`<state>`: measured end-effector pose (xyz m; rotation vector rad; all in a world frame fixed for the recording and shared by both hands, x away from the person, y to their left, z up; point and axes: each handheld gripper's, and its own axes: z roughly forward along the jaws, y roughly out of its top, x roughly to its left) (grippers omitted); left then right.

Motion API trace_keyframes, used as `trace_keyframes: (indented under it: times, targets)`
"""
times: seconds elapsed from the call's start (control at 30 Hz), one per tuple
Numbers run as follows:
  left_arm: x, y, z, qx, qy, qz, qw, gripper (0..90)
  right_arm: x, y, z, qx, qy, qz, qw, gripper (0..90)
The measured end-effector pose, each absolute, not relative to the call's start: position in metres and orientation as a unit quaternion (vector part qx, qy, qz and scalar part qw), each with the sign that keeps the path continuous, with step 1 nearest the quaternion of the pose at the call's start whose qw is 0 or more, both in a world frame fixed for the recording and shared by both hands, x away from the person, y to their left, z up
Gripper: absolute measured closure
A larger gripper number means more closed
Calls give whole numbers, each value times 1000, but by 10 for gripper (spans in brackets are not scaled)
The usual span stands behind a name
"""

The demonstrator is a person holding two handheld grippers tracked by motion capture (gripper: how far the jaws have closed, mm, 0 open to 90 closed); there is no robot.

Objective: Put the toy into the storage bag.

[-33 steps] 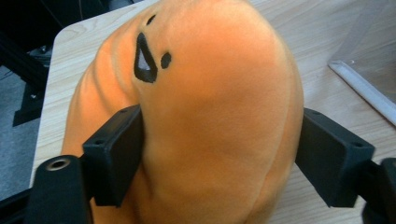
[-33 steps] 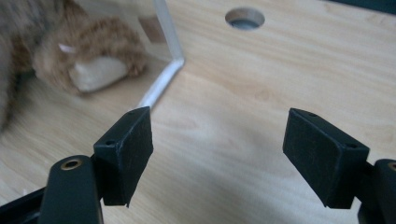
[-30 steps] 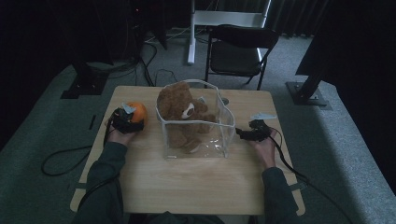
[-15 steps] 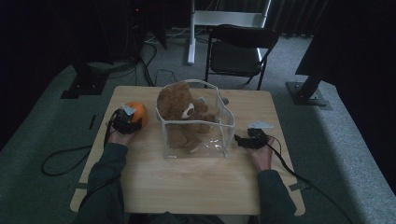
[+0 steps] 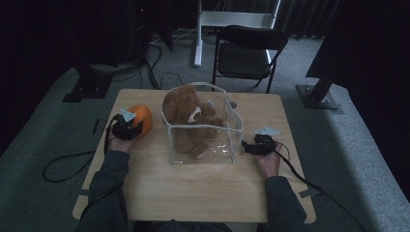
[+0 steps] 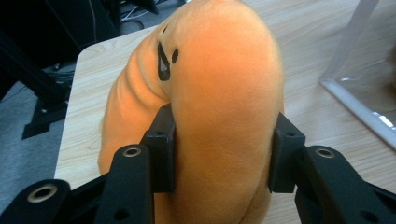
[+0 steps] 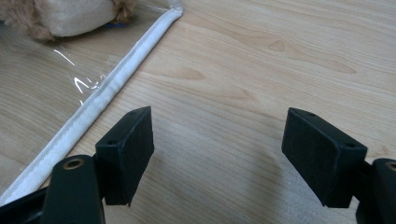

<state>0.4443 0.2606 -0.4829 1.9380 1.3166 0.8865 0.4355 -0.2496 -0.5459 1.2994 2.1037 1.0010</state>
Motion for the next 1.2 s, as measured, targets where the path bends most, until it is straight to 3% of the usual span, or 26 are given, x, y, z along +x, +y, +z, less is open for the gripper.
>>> trace_keyframes:
  times: [0.37, 0.53, 1.2]
  targets:
    - [441, 262, -479, 732, 499, 303, 351, 557, 437, -243, -548, 466, 782, 336, 241, 243]
    - [438, 265, -477, 732, 495, 289, 368, 556, 441, -248, -548, 476, 781, 349, 206, 253]
    - [420, 273, -451, 716, 483, 266, 428, 554, 440, -248, -548, 472, 783, 349, 205, 254]
